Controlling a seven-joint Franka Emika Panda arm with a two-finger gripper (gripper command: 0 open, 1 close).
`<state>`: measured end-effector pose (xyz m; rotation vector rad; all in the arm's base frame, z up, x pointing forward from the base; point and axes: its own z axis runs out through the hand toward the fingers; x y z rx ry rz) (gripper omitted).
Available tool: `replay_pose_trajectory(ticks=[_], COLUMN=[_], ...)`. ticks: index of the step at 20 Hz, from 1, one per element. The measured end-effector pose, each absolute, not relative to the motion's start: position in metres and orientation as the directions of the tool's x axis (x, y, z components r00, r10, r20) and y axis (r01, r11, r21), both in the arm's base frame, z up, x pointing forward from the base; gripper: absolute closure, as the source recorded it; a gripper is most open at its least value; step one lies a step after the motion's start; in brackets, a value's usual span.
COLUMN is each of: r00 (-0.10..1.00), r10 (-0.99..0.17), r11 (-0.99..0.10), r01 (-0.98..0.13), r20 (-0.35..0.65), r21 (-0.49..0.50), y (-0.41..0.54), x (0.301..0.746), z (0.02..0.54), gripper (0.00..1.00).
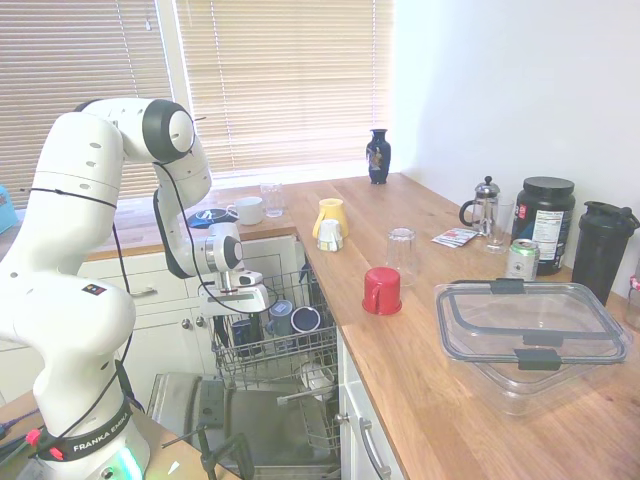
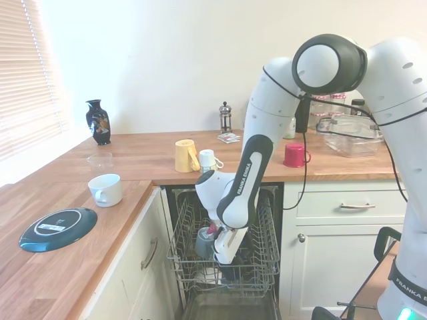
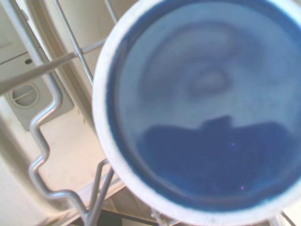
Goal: Unload a mug from dishwasher
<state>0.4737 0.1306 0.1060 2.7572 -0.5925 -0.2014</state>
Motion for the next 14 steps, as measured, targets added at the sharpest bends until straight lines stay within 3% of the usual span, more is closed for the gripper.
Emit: replay_pose_trajectory(ticks=[4, 5, 14], r00=[0.915, 0.916, 0.939], r10=[-0.396, -0.391, -0.318], r11=[-0.873, -0.875, -0.899], r01=[-0.348, -0.342, -0.254], r20=[-0.080, -0.083, -0.134], r21=[0.341, 0.343, 0.357], y=[0.124, 0.122, 0.113], x=[0.475, 0.475, 0.472], z=[0.106, 0.106, 0.100], gripper=[0.00, 1.00, 1.00])
